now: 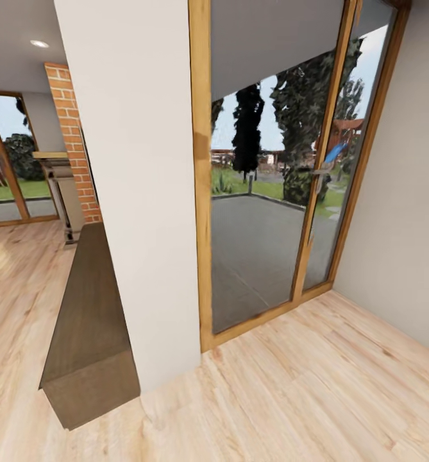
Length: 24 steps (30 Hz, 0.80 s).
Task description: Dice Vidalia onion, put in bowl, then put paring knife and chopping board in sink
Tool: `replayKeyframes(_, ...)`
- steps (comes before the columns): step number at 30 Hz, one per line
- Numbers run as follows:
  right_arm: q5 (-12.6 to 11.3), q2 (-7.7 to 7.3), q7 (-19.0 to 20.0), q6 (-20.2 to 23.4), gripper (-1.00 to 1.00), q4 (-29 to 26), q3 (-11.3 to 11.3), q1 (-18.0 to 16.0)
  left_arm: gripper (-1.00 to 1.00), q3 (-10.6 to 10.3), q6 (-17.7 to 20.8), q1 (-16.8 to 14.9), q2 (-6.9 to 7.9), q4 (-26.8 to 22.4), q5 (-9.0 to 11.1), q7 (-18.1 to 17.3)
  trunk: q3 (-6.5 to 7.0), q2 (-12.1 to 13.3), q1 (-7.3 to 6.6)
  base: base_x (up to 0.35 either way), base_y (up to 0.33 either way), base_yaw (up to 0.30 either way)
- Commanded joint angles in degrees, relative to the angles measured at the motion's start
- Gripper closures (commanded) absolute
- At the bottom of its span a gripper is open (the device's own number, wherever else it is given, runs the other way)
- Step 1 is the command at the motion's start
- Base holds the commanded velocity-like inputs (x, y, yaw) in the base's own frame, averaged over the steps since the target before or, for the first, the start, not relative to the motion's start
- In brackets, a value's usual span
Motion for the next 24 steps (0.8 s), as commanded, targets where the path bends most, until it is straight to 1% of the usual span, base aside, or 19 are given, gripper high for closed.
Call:
replayKeyframes(1,0.0,0.02,-0.1,-0.1,-1.00,-0.1,0.0,0.0,-1.00,0.0,-0.1,0.0,0.00,0.0,0.0,0.0,-0.04,0.0,0.00,0.000,0.000,-0.281)
replayKeyframes(24,0.0,0.02,-0.1,-0.1,-1.00,-0.1,0.0,0.0,-1.00,0.0,-0.1,0.0,0.00,0.0,0.0,0.0,-0.04,0.0,0.00,0.000,0.000,-0.281)
